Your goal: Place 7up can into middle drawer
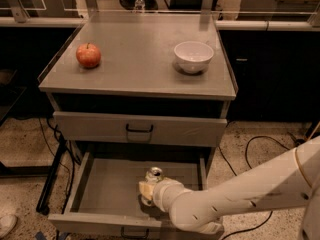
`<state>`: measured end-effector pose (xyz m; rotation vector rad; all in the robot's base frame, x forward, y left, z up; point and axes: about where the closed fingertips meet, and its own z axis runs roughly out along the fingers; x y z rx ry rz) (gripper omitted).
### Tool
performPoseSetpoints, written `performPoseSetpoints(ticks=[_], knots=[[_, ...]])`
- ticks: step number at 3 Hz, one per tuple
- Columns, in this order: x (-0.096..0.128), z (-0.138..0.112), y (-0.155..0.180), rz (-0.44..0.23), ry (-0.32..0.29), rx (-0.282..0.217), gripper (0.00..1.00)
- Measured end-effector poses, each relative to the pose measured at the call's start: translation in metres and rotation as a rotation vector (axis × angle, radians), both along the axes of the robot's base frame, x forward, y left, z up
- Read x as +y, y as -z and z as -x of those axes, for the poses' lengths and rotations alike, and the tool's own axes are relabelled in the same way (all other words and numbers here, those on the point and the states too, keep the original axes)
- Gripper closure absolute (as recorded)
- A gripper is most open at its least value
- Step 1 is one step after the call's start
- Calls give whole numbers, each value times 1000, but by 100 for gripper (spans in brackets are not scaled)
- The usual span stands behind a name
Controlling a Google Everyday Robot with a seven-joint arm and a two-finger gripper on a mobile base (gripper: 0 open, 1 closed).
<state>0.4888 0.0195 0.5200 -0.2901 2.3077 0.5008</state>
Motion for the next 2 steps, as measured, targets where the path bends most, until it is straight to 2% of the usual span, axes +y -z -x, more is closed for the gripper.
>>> performPoseSetpoints(ticks=[1,2], knots=[[-14,-17,17,-6,99,-33,100],[-21,-23,34,-24,151,-27,100]])
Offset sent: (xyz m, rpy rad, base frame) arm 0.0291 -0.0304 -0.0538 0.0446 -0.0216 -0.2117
